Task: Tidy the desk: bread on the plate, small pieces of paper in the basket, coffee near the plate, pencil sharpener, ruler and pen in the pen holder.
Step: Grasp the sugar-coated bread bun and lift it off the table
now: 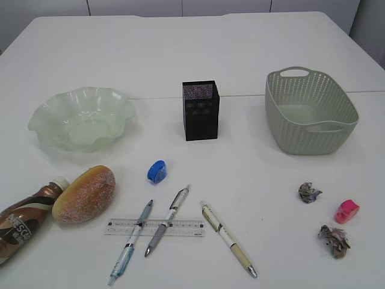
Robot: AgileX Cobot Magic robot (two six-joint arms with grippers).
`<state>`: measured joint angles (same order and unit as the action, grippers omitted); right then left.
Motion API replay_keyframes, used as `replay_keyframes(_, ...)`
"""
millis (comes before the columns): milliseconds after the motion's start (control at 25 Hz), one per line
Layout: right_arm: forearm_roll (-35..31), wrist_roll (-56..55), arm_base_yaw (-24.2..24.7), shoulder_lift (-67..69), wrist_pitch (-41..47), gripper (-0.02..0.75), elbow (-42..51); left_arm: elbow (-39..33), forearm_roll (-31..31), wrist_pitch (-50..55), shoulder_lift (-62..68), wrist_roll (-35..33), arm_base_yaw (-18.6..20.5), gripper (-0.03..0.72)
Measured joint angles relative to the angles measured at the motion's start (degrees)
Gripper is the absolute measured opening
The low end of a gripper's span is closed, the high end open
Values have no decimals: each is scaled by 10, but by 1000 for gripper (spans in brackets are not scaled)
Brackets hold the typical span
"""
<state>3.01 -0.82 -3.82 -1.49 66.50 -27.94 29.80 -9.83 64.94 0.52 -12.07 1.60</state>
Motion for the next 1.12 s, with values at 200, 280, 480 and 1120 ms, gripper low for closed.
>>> replay_keyframes(200,0,0,0,0,0,455,0,0,0,0,0,0,0,424)
replay_keyframes(280,0,0,0,0,0,455,0,0,0,0,0,0,0,424)
replay_keyframes(480,0,0,0,0,0,455,0,0,0,0,0,0,0,424)
replay_keyframes(1120,0,0,0,0,0,455,0,0,0,0,0,0,0,414)
